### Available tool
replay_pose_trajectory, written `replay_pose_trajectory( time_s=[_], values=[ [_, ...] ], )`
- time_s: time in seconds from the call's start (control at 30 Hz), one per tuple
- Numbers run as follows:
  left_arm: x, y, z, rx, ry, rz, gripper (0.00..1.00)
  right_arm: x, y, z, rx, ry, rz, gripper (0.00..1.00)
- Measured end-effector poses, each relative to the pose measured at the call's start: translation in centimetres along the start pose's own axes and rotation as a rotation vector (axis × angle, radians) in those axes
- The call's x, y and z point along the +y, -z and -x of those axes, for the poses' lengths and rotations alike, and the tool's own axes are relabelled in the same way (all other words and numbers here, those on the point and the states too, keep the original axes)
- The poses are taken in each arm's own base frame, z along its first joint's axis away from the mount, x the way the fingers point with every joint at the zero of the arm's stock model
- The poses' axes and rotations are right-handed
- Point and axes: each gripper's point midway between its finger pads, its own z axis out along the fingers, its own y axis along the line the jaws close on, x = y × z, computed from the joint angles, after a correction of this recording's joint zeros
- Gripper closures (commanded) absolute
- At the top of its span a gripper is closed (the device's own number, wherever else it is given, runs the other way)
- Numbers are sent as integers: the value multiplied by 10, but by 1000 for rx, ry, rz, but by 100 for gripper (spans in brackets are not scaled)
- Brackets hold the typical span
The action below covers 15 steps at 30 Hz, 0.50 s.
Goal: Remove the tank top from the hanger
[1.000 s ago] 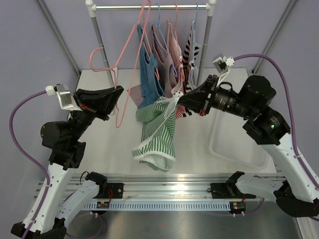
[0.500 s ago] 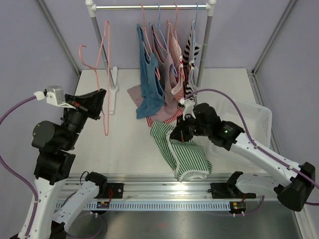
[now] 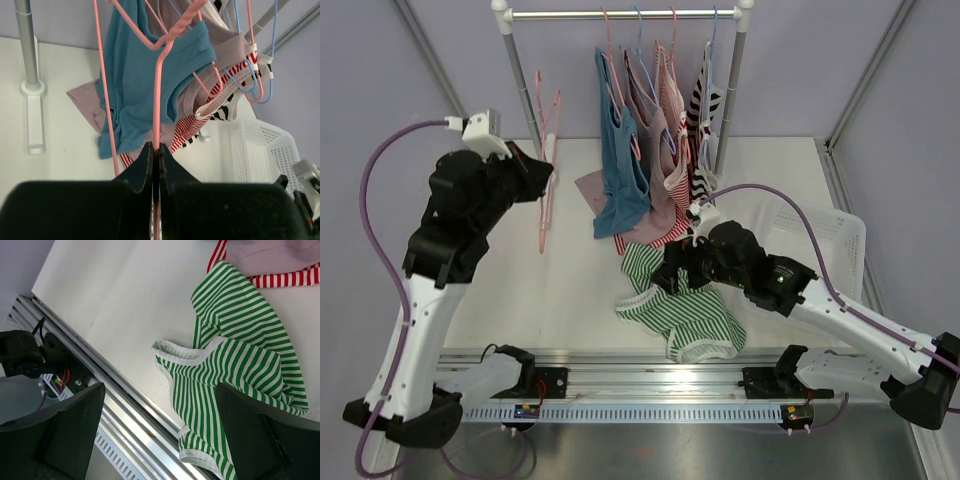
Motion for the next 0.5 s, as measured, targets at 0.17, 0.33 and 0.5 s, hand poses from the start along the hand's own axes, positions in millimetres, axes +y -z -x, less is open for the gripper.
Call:
replay_pose_trajectory(
  time_s=[0.17,0.33,0.5],
  values=[
    [1,-45,55,-20,16,43,100,5,18,11,-63,-17,22,1],
    [8,-97,101,-51,37,39,100,6,35,11,-101,-29,44,1],
    [5,-157,123,-58,42,-15,100,5,44,9,-116,-30,51,0]
  ],
)
